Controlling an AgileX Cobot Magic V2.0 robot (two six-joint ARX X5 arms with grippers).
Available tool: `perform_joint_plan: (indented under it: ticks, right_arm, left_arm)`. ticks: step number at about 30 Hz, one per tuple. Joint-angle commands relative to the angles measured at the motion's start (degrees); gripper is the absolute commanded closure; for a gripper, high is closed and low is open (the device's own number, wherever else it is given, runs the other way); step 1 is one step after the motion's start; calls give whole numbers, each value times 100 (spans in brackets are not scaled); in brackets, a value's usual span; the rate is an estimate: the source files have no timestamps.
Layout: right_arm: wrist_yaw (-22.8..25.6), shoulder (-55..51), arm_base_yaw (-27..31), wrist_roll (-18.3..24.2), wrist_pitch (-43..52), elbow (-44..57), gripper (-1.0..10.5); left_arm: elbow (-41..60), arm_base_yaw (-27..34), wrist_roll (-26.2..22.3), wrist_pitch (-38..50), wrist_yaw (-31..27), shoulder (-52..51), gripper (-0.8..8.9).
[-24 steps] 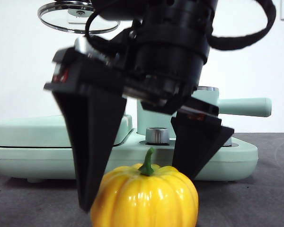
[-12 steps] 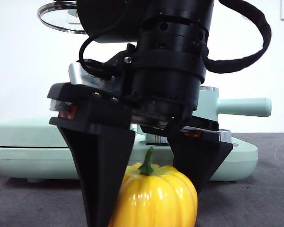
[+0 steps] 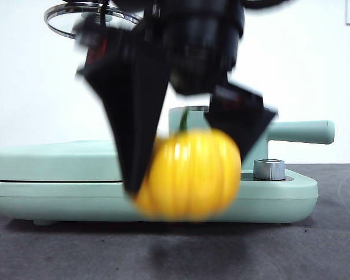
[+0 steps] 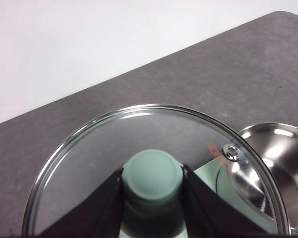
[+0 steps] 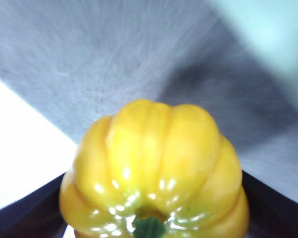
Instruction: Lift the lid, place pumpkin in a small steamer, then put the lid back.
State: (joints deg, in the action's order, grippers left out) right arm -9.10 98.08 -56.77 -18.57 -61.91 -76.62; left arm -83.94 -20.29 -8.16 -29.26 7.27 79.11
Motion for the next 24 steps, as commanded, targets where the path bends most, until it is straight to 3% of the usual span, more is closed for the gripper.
perform_joint_plan:
  ticks: [1,8,16,24]
  right_arm:
    - [15,79,225,315,-570,-756,586]
    - [282,201,1115,796,-1045,-2221,587]
    - [319,1130,2146,1161,-1572,-3919,587]
    - [321,2041,2636,1268,-1589,-4627,587]
  left_arm:
    - [-188,15,-35,160,2,-22,727]
    - [-188,74,-35,162,2,-22,727]
    - [-188,74,-22,157,2,-22,727]
    - [-188,74,-17,138,2,-22,727]
